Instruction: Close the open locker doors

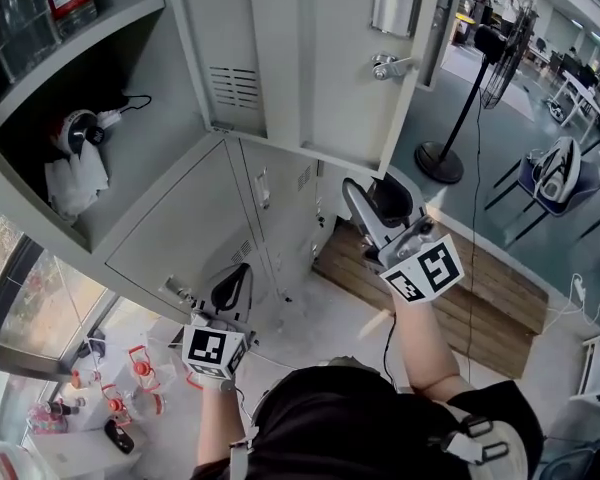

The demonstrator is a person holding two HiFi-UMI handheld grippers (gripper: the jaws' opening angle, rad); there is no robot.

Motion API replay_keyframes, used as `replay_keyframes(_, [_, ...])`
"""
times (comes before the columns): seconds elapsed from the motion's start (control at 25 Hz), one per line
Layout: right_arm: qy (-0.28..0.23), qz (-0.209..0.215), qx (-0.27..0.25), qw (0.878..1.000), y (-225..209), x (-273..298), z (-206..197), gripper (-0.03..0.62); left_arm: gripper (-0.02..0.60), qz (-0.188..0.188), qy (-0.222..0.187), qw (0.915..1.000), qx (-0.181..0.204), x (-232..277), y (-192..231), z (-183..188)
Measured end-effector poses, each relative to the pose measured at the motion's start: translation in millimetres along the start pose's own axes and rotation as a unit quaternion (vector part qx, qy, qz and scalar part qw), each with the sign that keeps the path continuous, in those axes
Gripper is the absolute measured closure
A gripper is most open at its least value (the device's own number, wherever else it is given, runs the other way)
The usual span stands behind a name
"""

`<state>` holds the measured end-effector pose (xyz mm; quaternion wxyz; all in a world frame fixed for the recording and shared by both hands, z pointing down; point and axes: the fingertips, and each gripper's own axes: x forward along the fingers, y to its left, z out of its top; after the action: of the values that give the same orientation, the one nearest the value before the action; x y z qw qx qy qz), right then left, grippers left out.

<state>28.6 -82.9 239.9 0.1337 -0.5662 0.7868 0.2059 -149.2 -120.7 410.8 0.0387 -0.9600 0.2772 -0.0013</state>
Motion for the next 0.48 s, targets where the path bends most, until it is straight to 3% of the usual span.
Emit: replay_keyframes(0.48, [-0.009,0.005,0.001,1.000,21,8,14,0.428,0.572,0.013,-0.003,0.9999,-0.010,-28,11,-1])
